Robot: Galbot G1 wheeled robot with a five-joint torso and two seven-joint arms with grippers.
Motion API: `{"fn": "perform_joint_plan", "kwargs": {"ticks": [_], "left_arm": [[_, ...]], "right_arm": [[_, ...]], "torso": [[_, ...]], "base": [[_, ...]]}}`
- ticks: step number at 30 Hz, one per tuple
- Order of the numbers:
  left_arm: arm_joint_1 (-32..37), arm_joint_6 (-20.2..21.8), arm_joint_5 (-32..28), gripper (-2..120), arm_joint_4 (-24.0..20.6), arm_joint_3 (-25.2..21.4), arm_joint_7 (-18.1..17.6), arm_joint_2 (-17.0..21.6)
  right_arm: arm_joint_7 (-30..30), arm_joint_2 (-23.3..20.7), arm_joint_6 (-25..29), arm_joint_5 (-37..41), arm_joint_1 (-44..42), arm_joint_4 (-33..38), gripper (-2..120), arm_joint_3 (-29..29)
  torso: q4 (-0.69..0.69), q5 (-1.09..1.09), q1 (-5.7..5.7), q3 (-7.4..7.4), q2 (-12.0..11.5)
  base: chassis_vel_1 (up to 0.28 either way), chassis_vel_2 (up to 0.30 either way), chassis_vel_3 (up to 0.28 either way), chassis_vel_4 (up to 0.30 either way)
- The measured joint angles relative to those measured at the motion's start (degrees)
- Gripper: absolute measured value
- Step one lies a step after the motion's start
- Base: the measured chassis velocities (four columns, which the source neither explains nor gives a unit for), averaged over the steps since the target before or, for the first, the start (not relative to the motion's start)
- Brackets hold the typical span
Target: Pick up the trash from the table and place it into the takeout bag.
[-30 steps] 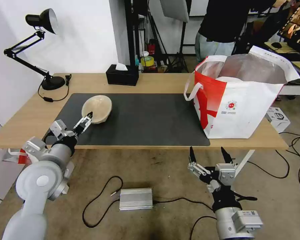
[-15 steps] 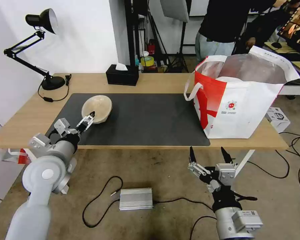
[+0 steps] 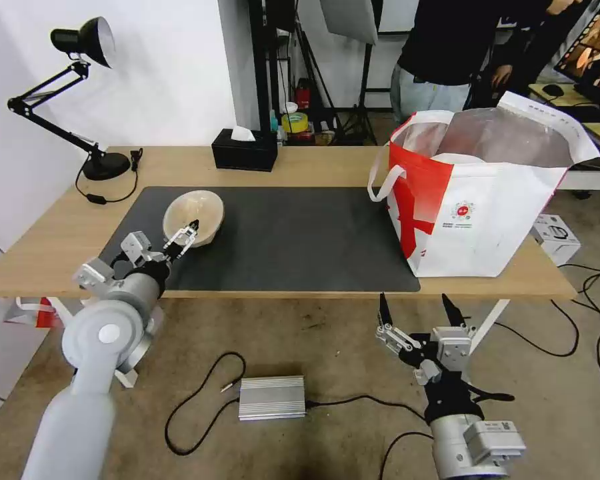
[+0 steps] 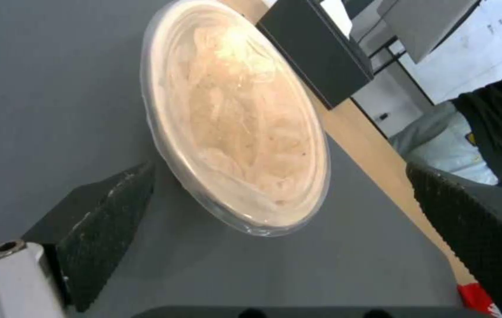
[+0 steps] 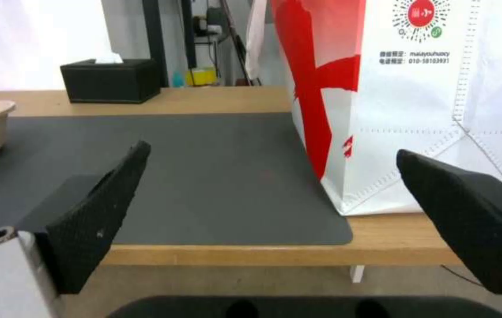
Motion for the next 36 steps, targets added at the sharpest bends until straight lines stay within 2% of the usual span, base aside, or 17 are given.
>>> {"fn": "perform_joint_plan", "kwargs": {"ticks": [36], "left_arm": [[-4.9,0.1,-0.6,100,4.4,1.5,-0.8,0.0]], "right_arm": [[0.0,0.0,0.0,0.0,0.0,0.0,100,0.0]], "torso": [[0.00,0.00,0.00,0.00,0.0]], "base": [[0.000,0.000,0.000,0.000]]}}
